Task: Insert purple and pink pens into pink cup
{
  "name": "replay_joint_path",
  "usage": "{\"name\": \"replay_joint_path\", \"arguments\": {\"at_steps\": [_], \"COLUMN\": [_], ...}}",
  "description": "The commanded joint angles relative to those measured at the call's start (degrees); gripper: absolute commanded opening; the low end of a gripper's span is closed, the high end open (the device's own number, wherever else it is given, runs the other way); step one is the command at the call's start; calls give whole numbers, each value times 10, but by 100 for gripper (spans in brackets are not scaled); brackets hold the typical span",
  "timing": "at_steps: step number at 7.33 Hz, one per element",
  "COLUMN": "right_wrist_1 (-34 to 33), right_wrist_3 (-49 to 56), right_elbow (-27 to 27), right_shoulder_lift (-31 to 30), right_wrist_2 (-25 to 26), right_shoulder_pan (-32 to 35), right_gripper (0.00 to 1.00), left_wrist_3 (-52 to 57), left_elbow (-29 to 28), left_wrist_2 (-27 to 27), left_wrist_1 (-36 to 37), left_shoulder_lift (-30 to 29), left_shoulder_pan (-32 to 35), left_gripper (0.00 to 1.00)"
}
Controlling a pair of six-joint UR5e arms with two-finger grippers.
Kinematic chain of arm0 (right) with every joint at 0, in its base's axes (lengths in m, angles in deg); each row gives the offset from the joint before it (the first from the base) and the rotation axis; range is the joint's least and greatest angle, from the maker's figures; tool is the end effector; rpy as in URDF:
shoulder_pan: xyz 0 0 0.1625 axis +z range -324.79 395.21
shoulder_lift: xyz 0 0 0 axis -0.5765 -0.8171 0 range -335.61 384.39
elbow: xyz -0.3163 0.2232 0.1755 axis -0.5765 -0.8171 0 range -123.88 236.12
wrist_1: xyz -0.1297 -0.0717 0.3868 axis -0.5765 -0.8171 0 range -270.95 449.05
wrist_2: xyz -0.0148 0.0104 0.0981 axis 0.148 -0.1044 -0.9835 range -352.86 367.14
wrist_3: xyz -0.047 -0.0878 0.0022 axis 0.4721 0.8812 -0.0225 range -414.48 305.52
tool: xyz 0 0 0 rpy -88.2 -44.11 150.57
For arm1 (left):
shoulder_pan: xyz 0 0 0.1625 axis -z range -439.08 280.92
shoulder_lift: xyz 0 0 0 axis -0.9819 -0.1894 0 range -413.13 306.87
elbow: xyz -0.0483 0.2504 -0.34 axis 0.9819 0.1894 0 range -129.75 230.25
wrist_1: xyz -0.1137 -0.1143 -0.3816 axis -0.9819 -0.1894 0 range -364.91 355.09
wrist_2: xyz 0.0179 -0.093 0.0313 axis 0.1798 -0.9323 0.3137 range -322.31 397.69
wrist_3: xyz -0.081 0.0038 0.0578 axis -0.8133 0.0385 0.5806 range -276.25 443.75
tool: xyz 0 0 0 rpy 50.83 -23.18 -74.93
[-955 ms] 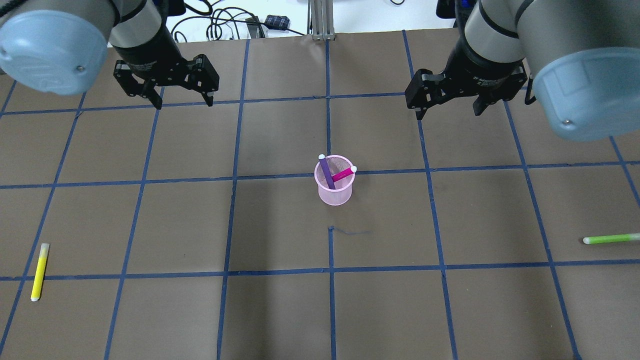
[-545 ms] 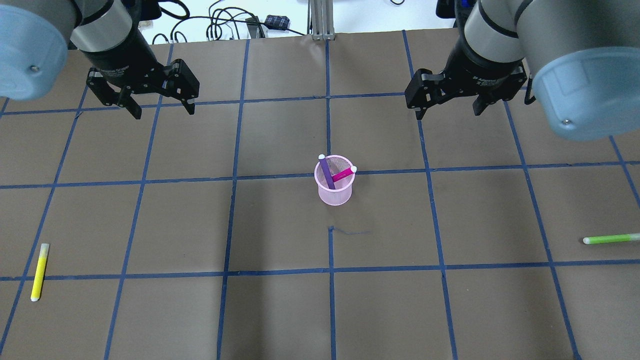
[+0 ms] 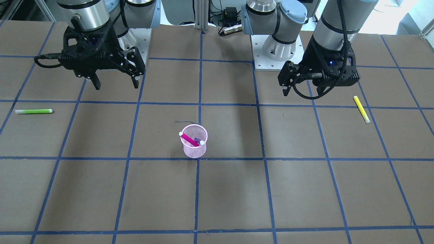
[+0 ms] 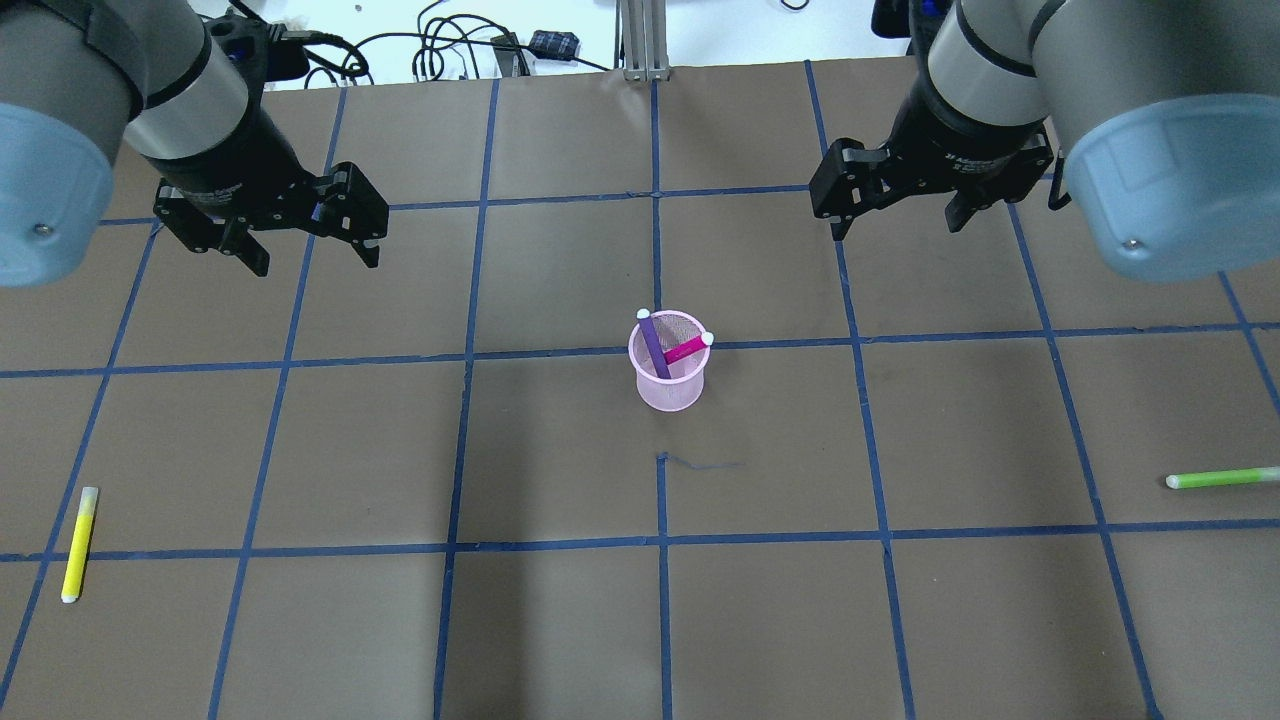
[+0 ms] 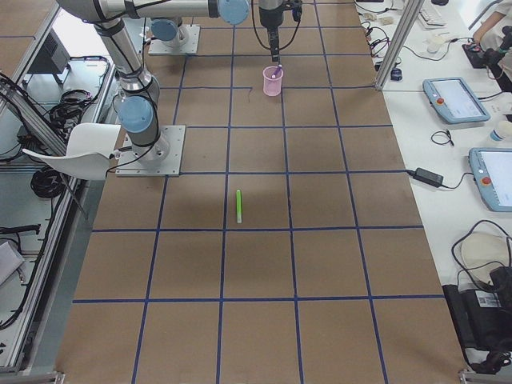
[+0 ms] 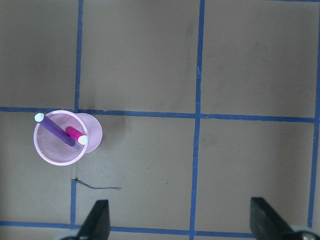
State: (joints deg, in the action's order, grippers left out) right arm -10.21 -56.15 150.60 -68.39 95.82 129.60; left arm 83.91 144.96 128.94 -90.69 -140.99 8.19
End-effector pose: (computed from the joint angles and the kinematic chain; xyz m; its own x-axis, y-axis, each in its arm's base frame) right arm 0.1723 -0.4715 0.4898 -0.9984 -0.0508 -0.0267 -0.0469 0.9903 -0.1310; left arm -0.1082 -0.4843 0.4729 -0.9987 -0.0454 -0.0218 -0.0448 0.9986 -0.0286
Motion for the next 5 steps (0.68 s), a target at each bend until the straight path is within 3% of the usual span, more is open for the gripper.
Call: {"name": "replay_joint_path", "arguments": {"at_steps": [1, 5], "right_wrist_1": [-1, 0], "right_wrist_3": [-1, 6], "right_elbow": [0, -6], "right_shoulder_lift": [1, 2], "right_wrist_2": [1, 0], "right_shoulder_pan": [0, 0], "right_gripper": [100, 100], "left_wrist_3": [0, -2], "left_elbow": [9, 10], "left_wrist_2": [2, -2], "left_wrist_1": [2, 1], "left_shoulder_lift": [9, 11], "left_shoulder_pan": [0, 4], "left_gripper": [100, 100]}}
